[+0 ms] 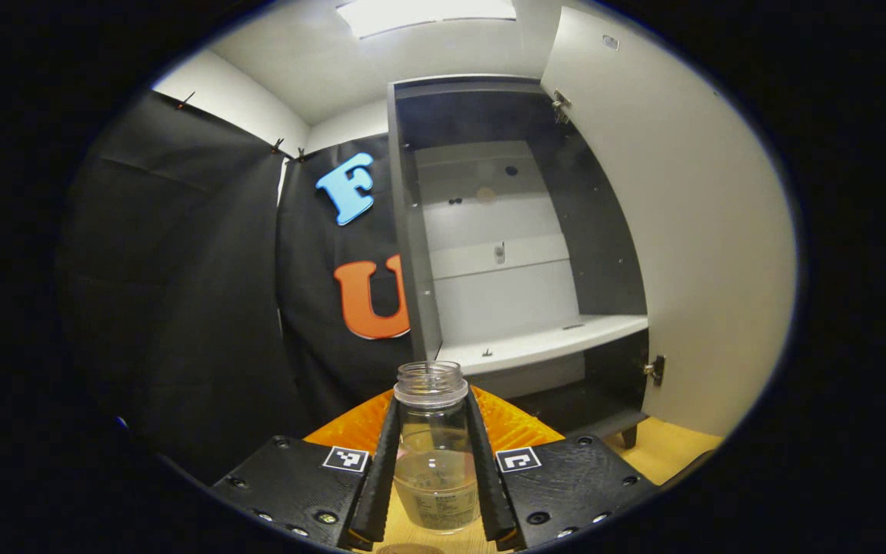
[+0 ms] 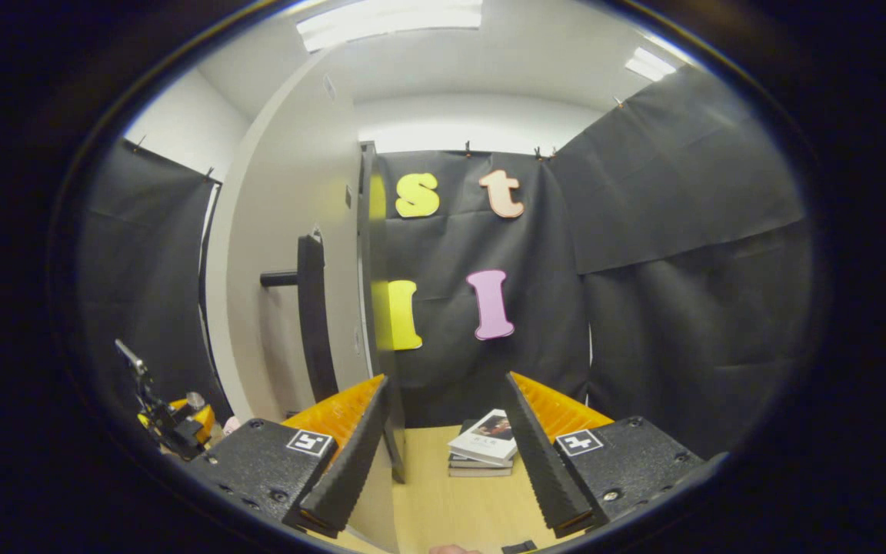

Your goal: Open the cabinet door with the right hand, grasp the bottle in the cabinet with the left hand and place it on the coaster, then close the cabinet door with the right hand.

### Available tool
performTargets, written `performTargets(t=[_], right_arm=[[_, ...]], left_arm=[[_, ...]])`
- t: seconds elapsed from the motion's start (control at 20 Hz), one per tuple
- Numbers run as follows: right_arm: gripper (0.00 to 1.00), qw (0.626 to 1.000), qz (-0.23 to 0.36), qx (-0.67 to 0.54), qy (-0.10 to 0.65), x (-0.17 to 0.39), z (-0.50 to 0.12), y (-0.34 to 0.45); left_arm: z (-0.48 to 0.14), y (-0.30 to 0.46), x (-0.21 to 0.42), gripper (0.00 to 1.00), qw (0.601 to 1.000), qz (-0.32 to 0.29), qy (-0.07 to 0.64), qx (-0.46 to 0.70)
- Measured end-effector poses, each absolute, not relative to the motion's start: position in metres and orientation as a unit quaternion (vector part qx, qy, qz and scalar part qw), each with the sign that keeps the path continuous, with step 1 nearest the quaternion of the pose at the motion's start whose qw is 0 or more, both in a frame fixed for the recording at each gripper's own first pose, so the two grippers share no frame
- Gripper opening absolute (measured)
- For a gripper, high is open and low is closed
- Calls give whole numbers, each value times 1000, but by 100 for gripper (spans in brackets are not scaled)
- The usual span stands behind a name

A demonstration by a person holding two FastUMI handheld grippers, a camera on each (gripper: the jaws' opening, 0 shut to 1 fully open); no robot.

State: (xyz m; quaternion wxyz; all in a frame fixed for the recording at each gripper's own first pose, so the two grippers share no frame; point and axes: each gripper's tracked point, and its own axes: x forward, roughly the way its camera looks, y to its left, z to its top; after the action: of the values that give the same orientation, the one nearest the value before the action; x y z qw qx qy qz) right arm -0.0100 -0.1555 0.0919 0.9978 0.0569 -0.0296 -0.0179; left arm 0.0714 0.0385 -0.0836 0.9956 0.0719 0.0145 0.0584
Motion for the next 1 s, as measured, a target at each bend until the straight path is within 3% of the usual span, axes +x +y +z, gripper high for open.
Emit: performTargets(t=[0.3, 0.4, 0.45, 0.5, 1.0], right_arm=[[91, 995, -18, 90, -26, -9, 89, -155], [90, 994, -21, 101, -26, -9, 89, -156], [90, 994, -23, 104, -26, -9, 89, -156], [91, 994, -26, 104, -23, -11, 89, -157], [91, 995, -64, 70, -7, -15, 91, -158]], left_arm=[[-155, 99, 46, 46, 988, 140, 36, 51], [-171, 109, 40, 46, 987, 149, 34, 55], [-177, 111, 36, 40, 986, 151, 32, 55], [-182, 113, 35, 46, 986, 154, 30, 54], [-225, 122, 19, 46, 985, 171, 22, 34]])
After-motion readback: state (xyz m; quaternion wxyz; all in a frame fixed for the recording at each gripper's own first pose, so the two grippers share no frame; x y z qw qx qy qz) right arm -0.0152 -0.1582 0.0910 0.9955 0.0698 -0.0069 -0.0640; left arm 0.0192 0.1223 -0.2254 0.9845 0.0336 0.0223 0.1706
